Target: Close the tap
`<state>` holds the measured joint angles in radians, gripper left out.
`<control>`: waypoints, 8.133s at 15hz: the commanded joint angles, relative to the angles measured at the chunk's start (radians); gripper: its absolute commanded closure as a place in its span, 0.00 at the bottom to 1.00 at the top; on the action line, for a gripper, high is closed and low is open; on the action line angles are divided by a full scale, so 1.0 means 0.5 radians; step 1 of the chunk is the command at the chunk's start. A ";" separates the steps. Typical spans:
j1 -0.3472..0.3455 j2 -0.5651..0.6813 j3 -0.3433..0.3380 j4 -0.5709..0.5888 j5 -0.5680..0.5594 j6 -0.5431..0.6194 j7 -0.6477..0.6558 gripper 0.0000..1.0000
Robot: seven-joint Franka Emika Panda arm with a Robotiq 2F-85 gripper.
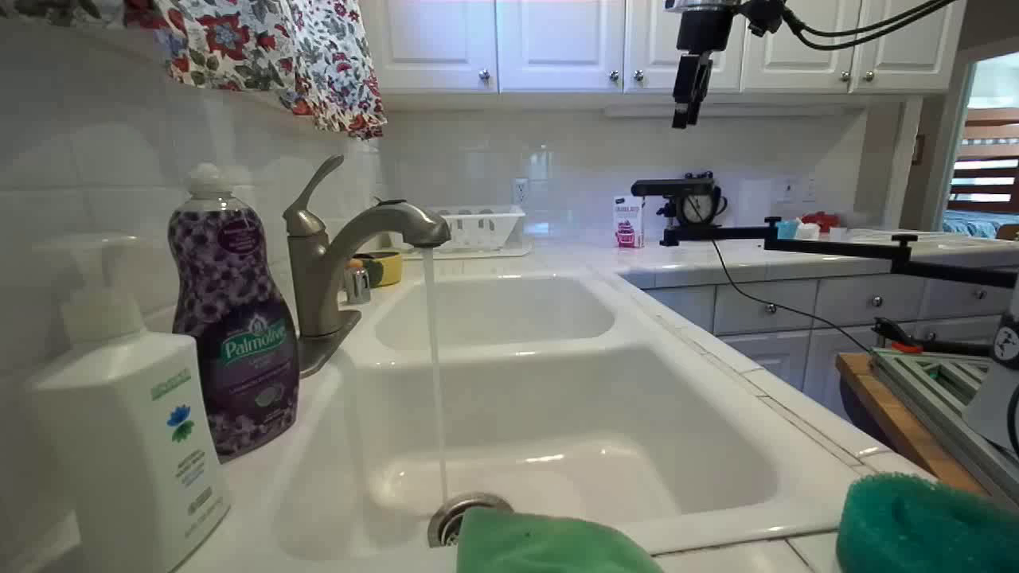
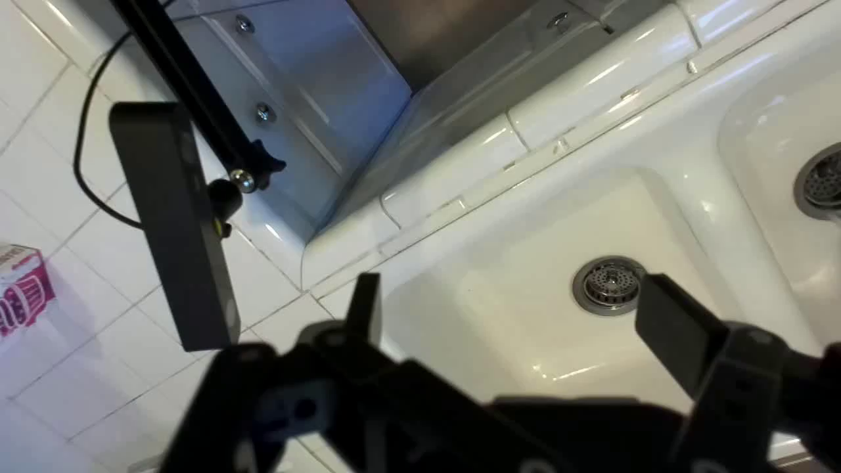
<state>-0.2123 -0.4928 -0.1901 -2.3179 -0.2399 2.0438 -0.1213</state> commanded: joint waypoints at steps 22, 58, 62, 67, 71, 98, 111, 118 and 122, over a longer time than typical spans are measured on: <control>0.161 0.285 0.030 0.088 0.340 0.177 0.080 0.00; 0.253 1.843 0.453 1.773 2.050 0.393 0.052 0.00; 0.249 1.983 0.509 1.919 2.044 0.405 0.060 0.00; 0.271 1.992 0.524 1.897 1.980 0.456 0.085 0.00; 0.263 1.997 0.525 1.914 1.981 0.443 0.085 0.00; 0.237 2.335 0.603 2.303 1.968 0.507 0.089 0.00; 0.237 2.377 0.577 2.290 1.851 0.468 0.159 0.00; 0.235 2.382 0.579 2.297 1.849 0.450 0.178 0.00; 0.237 2.380 0.568 2.280 1.839 0.419 0.223 0.00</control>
<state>-0.0879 0.6736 0.0936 -1.2119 0.7145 2.2923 -0.0530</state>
